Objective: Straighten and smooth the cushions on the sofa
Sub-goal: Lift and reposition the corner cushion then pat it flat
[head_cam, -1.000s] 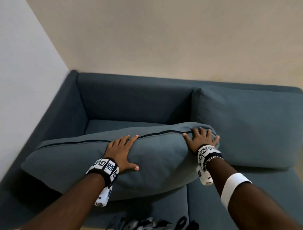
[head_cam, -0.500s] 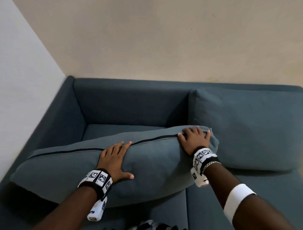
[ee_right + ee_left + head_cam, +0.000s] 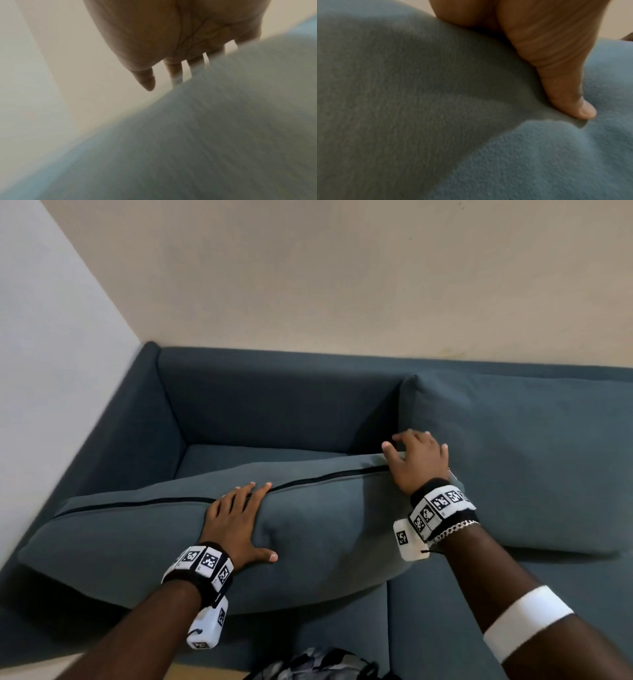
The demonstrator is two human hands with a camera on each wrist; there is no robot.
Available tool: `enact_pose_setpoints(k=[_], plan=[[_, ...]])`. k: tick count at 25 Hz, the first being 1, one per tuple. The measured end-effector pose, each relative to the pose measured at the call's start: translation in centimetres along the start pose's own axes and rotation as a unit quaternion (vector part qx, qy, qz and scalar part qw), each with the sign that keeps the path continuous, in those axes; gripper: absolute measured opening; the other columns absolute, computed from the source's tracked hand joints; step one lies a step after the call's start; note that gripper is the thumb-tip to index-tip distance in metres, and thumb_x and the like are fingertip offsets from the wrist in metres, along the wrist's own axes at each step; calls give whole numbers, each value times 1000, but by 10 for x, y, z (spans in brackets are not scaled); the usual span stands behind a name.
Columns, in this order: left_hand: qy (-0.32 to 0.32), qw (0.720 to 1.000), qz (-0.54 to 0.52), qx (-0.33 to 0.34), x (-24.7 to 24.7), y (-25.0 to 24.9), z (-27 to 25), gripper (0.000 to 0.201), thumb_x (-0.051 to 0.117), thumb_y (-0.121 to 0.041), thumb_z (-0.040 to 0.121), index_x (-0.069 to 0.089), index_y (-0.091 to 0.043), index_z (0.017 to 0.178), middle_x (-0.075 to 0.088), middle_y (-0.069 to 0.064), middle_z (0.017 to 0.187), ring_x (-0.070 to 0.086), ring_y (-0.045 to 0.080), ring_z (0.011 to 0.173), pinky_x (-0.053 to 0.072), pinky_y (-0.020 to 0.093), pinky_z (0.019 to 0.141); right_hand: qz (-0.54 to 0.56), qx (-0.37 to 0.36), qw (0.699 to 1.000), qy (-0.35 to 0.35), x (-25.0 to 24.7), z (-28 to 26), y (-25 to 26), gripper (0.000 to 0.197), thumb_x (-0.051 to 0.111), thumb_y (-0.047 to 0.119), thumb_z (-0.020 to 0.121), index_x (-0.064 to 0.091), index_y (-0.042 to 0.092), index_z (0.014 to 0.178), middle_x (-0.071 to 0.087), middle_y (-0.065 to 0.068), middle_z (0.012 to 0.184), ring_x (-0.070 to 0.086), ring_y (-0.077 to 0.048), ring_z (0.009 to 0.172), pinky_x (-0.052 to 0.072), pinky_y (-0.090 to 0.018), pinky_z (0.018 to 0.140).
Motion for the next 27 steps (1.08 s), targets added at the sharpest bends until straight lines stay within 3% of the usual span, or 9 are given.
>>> enact_pose_setpoints(k=[3, 8, 11, 14, 16, 19, 23, 25, 27], plan=[[7, 1000, -3, -4, -2, 6, -2, 139, 68, -88, 53, -21, -49, 153, 3, -4, 169, 9, 25, 155, 10, 46, 124, 101, -64, 974, -192, -16, -27, 22, 48, 49, 48, 101, 51, 28, 145, 34, 0, 164, 19, -24, 158, -1, -46, 129], [9, 1000, -7, 15, 1, -4, -5, 140, 69, -88, 52, -18, -48, 154, 5, -3, 169, 8, 26, 155, 10, 46, 124, -144, -42, 978, 144, 55, -51, 4, 77, 4, 71, 94, 28, 37, 160, 18, 2, 172, 2, -25, 161, -5, -60, 126], [-3, 1000, -15, 3, 3, 0, -10, 139, 71, -86, 54, -16, -47, 155, 4, -4, 169, 7, 26, 155, 9, 46, 123, 19, -69, 997, -19, 2, -40, 33, 57, 34, 59, 105, 42, 30, 153, 25, -2, 170, 4, -25, 160, -7, -55, 127], [0, 1000, -16, 5, 3, 2, -16, 139, 71, -86, 54, -17, -47, 154, 4, -4, 169, 7, 26, 156, 9, 46, 124, 120, -107, 965, -208, -14, -64, 56, 54, 44, 50, 103, 43, 29, 153, 26, 1, 168, 8, -22, 160, -10, -41, 127], [-5, 1000, -17, 10, 3, 1, -19, 139, 71, -85, 54, -16, -48, 155, 4, -4, 169, 7, 26, 156, 9, 46, 124, -19, -109, 991, -72, 31, -78, 57, 63, 25, 61, 100, 35, 35, 157, 22, 3, 171, 7, -24, 160, -11, -48, 128], [10, 999, -10, 36, 9, -5, -24, 136, 70, -84, 58, -18, -46, 155, 2, -4, 170, 5, 25, 156, 7, 45, 125, -141, -78, 973, 165, 77, -78, 40, 75, 5, 70, 94, 39, 40, 154, 29, 4, 169, 10, -26, 159, -3, -59, 126], [-18, 999, -21, 31, 9, 6, -26, 137, 70, -84, 60, -17, -42, 157, 2, -2, 170, 5, 26, 157, 7, 47, 125, 57, -85, 994, -25, 14, -73, 86, 50, 38, 59, 103, 56, 31, 140, 39, 0, 162, 17, -25, 158, 0, -53, 128], [-5, 999, -16, 41, 13, 6, -30, 137, 68, -85, 60, -19, -41, 156, 0, 0, 170, 3, 27, 157, 6, 47, 125, 177, -137, 959, -172, -7, -99, 105, 46, 47, 49, 102, 55, 28, 142, 35, 1, 163, 19, -22, 158, 3, -46, 129], [-11, 999, -13, 45, 15, 5, -35, 137, 68, -86, 60, -20, -41, 156, -2, 0, 170, 2, 28, 157, 5, 48, 125, 185, -132, 951, -211, 12, -116, 113, 51, 46, 44, 102, 49, 26, 150, 25, 0, 169, 16, -22, 159, 6, -43, 130]])
Point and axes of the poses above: each hand's wrist, its own z-axis towards the middle knuckle, its own x-axis out of the palm, y = z × x, the point moved 2 cm from there along z, towards the middle knuckle
